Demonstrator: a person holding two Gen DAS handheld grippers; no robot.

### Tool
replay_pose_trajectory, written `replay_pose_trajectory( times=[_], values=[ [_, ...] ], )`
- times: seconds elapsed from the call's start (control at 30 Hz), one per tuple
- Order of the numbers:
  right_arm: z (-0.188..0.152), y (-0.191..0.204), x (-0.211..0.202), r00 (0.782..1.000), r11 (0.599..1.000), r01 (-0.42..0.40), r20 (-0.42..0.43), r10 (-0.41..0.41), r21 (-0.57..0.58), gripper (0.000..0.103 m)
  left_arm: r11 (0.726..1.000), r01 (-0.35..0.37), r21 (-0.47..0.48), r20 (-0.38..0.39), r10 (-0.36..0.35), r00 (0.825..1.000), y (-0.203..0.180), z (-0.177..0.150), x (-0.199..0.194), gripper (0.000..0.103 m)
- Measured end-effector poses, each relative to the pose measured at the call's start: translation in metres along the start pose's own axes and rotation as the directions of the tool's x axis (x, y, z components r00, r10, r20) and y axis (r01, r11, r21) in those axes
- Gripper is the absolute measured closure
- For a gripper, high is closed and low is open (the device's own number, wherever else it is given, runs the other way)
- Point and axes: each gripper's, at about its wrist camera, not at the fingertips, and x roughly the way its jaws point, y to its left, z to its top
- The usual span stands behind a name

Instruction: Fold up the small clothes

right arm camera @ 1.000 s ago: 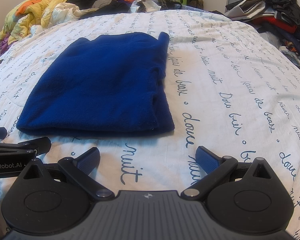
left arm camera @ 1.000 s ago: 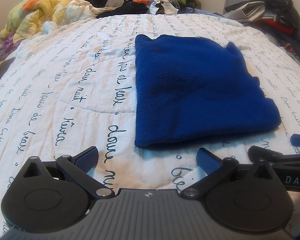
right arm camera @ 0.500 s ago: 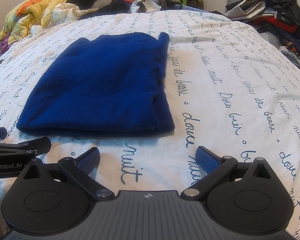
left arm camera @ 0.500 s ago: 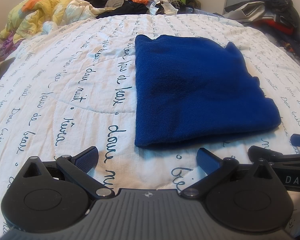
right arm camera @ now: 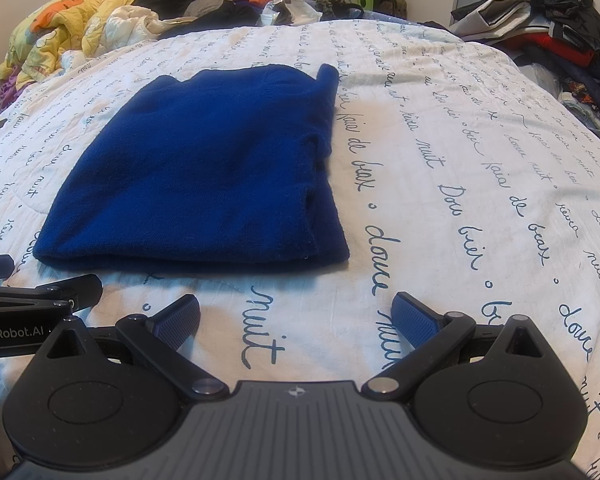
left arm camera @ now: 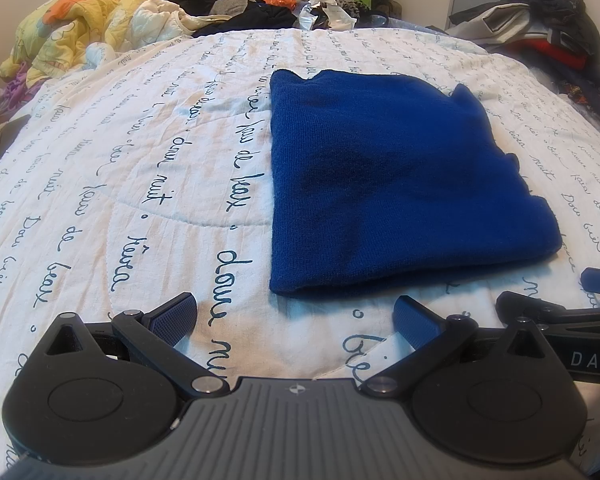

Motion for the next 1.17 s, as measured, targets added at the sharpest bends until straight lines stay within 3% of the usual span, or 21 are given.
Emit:
replay_pose_trajectory(
  times=[0.83,1.1,1.17],
  values=[
    [0.000,0.000,0.000,1.000,1.000,0.000,0.000,0.000,0.000,0.000,1.000,0.000,0.000,0.002,0.000,1.000,0.000,0.000,0.000,0.000],
    [-0.001,0.001,-0.001,1.000,1.000,0.000,0.008,0.000,-0.002,0.000,0.999,-0.033,-0.028,0.001,0.033,0.999,0.004,0.001,-0.004,0.000],
    [-0.001,0.001,-0.002,1.000,1.000,-0.004,0.008,0.005,-0.006,0.000,1.000,-0.011,-0.021,0.003,0.011,1.000,0.006,-0.001,-0.010,0.000]
  ],
)
